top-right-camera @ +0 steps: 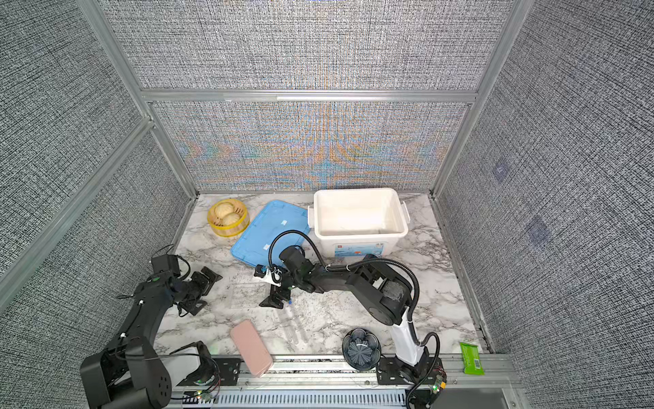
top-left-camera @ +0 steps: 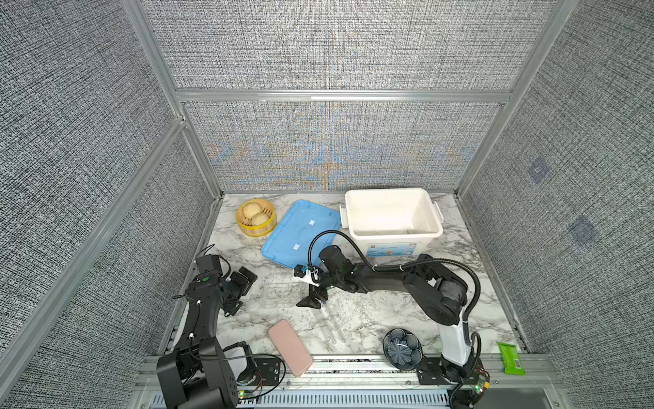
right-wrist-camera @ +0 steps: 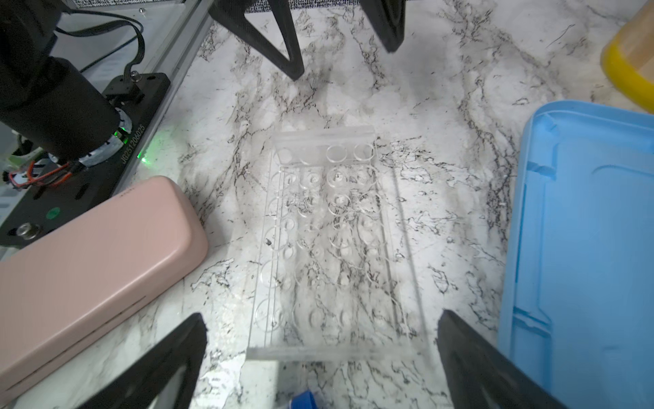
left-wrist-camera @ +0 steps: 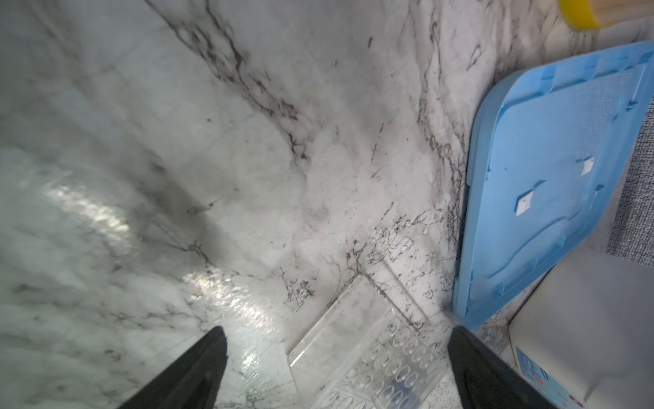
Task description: Organize the chemistry lab equipment
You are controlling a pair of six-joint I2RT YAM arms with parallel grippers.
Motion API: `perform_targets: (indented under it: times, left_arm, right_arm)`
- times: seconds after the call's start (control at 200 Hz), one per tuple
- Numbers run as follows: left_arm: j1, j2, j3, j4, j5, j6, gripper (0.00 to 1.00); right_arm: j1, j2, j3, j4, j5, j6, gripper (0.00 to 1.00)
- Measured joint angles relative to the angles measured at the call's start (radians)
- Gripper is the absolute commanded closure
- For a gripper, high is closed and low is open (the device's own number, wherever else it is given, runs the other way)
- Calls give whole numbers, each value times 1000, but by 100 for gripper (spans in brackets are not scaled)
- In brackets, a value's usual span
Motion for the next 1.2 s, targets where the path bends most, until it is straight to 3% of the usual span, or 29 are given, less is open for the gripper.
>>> perform_targets:
  times: [0.18,0.345,0.5,0.615,0.725,0.815,1.201]
  left_arm:
    - [0,40,-16,49,64,-4,1]
    - [-3,57,-44,109,131,-16,1]
    - [-8,85,-69,163,169,-27,1]
    - [-21,97,-84,203,191,-37,1]
    - [-35,99,-92,229,206,-50,1]
    - [-44,100,-93,242,213,-54,1]
    - [-117,50,-142,299,230,-114,1]
  right_arm:
    - [14,-129,-51,1,80,20,1]
    - [49,-272,-90,-23,355,98,1]
    - [37,-327,37,-235,588,256,1]
    - [-20,-332,95,-379,563,371,2]
    - [-64,-328,117,-526,513,474,15]
    - [-51,-328,106,-587,463,518,24]
    - [35,-266,51,-740,412,632,38]
